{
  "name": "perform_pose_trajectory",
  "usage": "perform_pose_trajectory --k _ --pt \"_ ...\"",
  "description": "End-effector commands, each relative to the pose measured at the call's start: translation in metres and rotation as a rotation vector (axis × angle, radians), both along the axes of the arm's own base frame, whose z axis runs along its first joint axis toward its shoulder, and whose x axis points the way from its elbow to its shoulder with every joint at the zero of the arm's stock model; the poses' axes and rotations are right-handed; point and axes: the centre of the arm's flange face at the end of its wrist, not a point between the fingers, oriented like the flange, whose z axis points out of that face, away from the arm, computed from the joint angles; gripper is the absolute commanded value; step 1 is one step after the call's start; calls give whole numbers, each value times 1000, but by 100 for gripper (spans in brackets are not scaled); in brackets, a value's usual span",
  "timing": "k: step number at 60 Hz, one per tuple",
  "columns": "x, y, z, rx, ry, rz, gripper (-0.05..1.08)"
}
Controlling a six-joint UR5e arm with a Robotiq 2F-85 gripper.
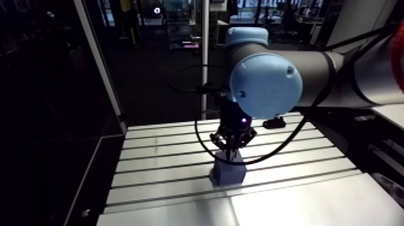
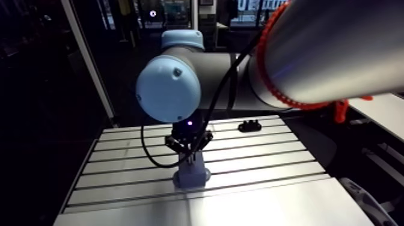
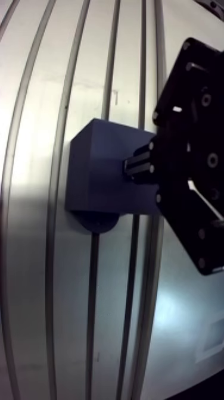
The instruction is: Pick up the M10 bolt and insert it into the hex recess until seated.
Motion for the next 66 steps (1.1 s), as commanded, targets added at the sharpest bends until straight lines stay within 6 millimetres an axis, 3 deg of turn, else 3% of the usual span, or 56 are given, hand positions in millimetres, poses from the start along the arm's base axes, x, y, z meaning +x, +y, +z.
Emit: perform_pose_trajectory --k 1,66 --pt "0 1 -2 0 -3 -1 108" --pt "0 2 -4 0 -8 18 108"
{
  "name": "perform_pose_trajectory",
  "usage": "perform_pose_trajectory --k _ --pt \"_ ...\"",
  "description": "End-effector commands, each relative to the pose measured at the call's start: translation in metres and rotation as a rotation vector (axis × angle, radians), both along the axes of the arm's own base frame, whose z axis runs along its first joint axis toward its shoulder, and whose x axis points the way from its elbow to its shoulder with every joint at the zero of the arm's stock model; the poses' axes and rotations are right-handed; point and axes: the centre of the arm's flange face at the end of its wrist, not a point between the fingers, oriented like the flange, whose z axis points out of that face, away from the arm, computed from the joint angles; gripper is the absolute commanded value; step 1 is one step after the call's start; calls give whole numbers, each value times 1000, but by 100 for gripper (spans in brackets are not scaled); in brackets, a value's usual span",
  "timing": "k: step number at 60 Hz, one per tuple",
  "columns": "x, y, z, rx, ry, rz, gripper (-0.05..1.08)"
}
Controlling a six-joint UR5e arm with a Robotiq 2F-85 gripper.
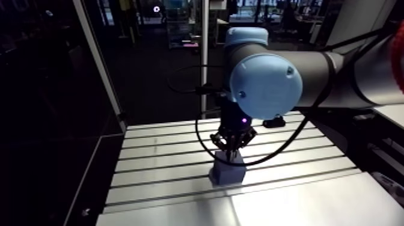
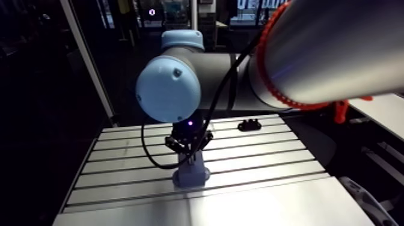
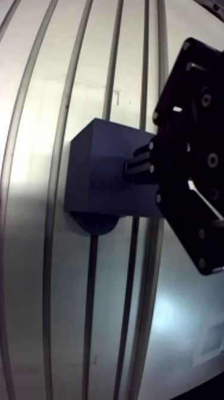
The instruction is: Pick up the M10 bolt and insert it into the hex recess until seated.
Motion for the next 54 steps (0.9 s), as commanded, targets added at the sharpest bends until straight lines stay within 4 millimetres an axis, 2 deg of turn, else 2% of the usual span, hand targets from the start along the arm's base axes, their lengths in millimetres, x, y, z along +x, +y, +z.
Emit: perform_pose_trajectory --k 1,54 --pt "1 0 -1 0 -2 1 108" --pt "2 0 -3 -1 -1 0 108"
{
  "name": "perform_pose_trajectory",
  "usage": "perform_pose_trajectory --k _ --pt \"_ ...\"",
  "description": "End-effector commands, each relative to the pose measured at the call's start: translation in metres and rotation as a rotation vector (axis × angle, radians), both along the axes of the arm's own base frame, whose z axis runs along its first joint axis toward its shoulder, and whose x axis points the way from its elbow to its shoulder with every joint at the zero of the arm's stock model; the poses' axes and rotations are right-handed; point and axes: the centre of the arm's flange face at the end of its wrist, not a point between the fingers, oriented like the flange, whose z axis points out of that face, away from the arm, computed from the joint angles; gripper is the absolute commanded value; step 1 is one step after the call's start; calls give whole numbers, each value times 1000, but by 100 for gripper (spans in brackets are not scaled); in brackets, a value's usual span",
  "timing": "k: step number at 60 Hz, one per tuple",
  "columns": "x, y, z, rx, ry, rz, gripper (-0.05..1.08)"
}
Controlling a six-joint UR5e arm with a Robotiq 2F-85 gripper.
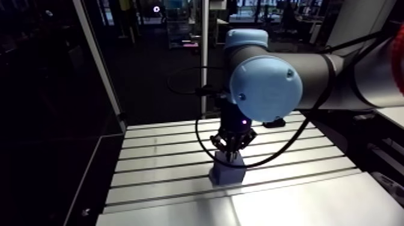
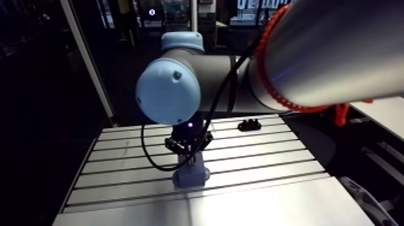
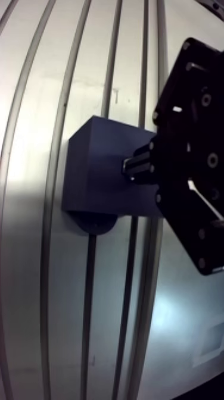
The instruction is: Pick up the M10 bolt and insert it into the hex recess until seated.
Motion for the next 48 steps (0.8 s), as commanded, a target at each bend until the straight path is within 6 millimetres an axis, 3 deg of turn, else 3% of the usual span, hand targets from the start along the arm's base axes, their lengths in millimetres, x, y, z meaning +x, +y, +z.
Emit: perform_pose_trajectory --k 1,48 --pt "0 0 0 1 3 0 108" --pt "-2 0 -4 -2 -5 1 108"
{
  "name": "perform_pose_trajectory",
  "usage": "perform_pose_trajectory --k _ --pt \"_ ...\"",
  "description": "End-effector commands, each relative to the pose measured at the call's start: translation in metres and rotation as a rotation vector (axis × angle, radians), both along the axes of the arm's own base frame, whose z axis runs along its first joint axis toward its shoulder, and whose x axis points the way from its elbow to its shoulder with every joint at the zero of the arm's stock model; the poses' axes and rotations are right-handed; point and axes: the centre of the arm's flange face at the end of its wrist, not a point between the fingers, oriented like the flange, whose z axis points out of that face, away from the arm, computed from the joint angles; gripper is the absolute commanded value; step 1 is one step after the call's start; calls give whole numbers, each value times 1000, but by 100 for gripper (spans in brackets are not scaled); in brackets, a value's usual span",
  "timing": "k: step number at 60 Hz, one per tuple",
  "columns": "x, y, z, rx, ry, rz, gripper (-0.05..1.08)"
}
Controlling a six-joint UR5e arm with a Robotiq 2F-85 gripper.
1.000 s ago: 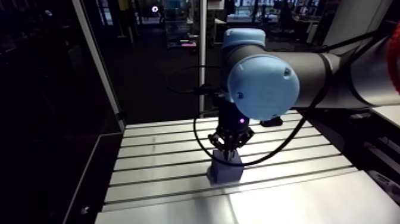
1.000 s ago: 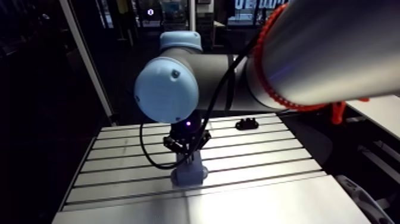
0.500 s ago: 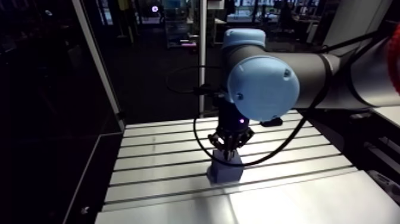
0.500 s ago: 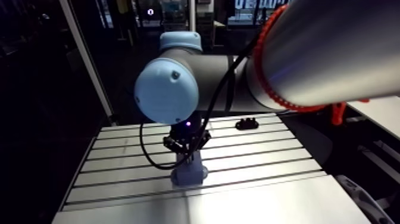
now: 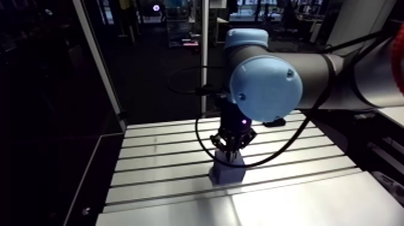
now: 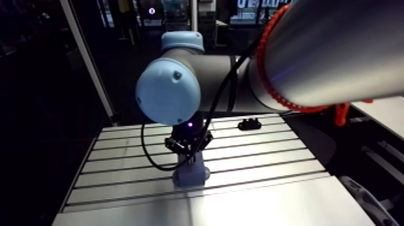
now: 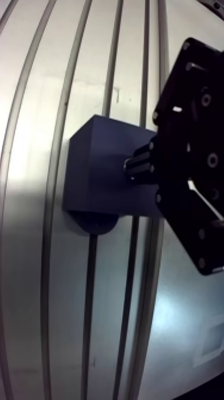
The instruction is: Pick up the M10 bolt and insert it into the hex recess until seated.
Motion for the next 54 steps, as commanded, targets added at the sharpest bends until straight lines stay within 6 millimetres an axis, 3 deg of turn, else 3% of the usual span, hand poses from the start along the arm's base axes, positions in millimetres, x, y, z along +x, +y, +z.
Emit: perform_pose_trajectory --k 1,17,29,54 --pt "-1 0 0 -2 -1 1 108" --pt "-5 0 13 -1 16 14 108" --pt "-6 1 38 1 36 13 108" --pt "-9 1 52 3 56 13 108"
